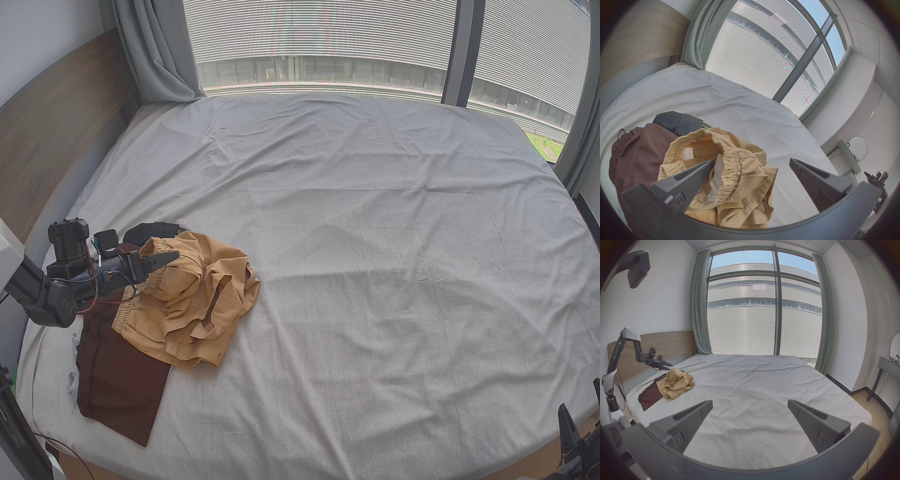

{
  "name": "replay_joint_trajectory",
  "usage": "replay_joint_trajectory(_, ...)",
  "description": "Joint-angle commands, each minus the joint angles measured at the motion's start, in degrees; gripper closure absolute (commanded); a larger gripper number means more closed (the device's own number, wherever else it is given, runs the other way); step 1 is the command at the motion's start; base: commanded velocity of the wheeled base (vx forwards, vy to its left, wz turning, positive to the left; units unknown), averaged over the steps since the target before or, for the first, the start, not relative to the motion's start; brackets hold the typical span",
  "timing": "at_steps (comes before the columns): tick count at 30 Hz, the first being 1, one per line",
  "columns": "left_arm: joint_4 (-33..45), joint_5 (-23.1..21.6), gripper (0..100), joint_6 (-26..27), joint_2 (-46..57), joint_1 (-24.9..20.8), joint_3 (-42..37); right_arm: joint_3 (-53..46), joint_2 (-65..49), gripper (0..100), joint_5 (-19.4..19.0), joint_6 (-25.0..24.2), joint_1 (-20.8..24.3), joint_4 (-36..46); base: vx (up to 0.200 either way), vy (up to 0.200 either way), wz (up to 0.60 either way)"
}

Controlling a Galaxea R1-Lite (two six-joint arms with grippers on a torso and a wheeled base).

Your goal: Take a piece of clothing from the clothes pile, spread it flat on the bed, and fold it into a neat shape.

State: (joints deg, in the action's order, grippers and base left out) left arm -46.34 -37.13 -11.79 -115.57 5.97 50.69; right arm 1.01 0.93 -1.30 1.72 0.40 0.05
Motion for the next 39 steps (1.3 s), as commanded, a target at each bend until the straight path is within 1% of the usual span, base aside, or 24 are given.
replay_joint_trajectory(1,0.02,-0.05,0,-0.08,-1.77,-0.44,1.08,-0.92,-0.66,0,-0.01,0.04,0.04,0.04,0.0,0.0,0.0)
replay_joint_trajectory(10,-0.16,-0.05,0,-0.25,-3.52,-2.72,1.52,-0.92,-0.66,0,-0.01,-0.05,0.04,0.04,0.0,0.0,0.0)
replay_joint_trajectory(20,-0.16,0.48,0,-0.25,-4.32,-2.81,2.49,-0.92,-0.66,0,-0.01,-0.05,0.04,0.04,0.0,0.0,0.0)
replay_joint_trajectory(27,-3.32,0.66,0,-0.25,-6.16,-2.81,2.57,-0.92,-0.66,0,-0.01,-0.05,0.04,0.04,0.0,0.0,0.0)
replay_joint_trajectory(28,-3.41,0.57,100,-0.25,-6.43,-2.81,2.49,-0.92,-0.66,0,-0.01,-0.05,0.04,0.04,0.0,0.0,0.0)
replay_joint_trajectory(39,-3.59,-0.05,100,-0.69,-6.78,-2.46,1.34,-0.92,-0.66,0,-0.01,-0.05,0.04,0.04,0.0,0.0,0.0)
